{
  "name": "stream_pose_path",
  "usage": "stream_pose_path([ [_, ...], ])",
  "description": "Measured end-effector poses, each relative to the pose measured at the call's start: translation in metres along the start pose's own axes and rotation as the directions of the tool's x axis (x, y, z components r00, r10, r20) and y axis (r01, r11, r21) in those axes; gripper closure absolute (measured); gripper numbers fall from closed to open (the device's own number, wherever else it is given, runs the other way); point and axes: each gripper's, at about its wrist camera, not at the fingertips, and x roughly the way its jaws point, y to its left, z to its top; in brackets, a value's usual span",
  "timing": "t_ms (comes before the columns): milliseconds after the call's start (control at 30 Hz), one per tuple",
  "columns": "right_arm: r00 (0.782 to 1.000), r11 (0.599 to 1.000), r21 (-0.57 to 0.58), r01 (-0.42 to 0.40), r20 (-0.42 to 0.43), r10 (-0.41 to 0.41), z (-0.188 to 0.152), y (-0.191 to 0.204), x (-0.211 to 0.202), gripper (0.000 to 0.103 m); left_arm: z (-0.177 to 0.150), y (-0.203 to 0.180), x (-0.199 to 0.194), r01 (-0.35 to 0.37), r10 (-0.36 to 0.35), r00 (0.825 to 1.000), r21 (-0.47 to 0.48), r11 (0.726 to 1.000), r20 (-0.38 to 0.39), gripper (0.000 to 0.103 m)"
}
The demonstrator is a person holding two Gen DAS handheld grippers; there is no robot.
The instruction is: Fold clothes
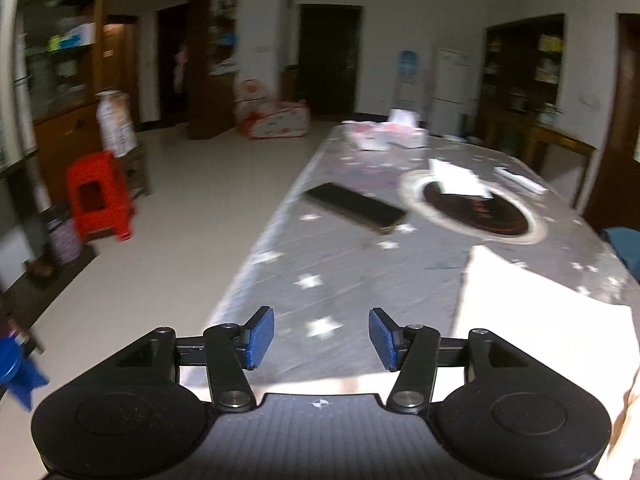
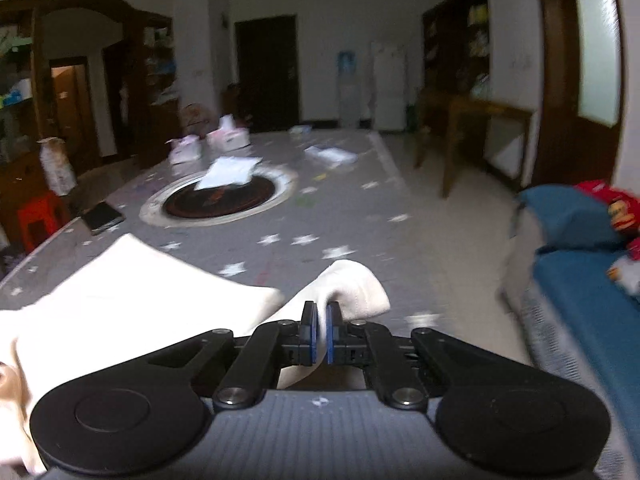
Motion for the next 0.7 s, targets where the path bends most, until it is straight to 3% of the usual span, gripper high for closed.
stream_pose_path([
  [200, 0.977, 0.977, -0.019, 0.213, -0.004, -0.213, -0.013, -0.039, -0.054, 0.099, 0.008, -0.036, 0.021, 0.101, -0.099, 0.994, 0.064, 0.993, -0.034, 0.043],
  [267, 0.965, 0.966, -0.033, 0.257, -0.049, -0.258, -0.019, -0.046, -0.054, 0.098, 0.009, -0.046, 0.029, 0.126, -0.122, 0.991, 0.078, 0.989, -0.055, 0.041],
  [300, 0.958, 0.96, -0.033, 0.278, -0.065, -0.28, -0.021, -0.05, -0.053, 0.092, 0.009, -0.051, 0.033, 0.136, -0.131, 0.989, 0.085, 0.987, -0.066, 0.041],
  [400, 0.954, 0.956, -0.015, 0.294, -0.06, -0.295, -0.02, -0.052, -0.049, 0.087, 0.01, -0.066, 0.045, 0.163, -0.154, 0.984, 0.102, 0.981, -0.094, 0.04],
  [500, 0.972, 0.973, -0.01, 0.23, -0.041, -0.23, -0.009, -0.041, -0.038, 0.084, 0.011, -0.08, 0.058, 0.186, -0.172, 0.978, 0.117, 0.976, -0.117, 0.04],
  [600, 0.995, 0.997, -0.02, 0.074, -0.068, -0.076, 0.001, -0.024, -0.011, 0.084, 0.012, -0.094, 0.071, 0.208, -0.19, 0.972, 0.131, 0.969, -0.141, 0.04],
  [700, 0.991, 0.998, -0.024, -0.057, -0.122, 0.053, 0.008, -0.008, 0.024, 0.084, 0.013, -0.108, 0.085, 0.231, -0.207, 0.964, 0.144, 0.962, -0.164, 0.04],
])
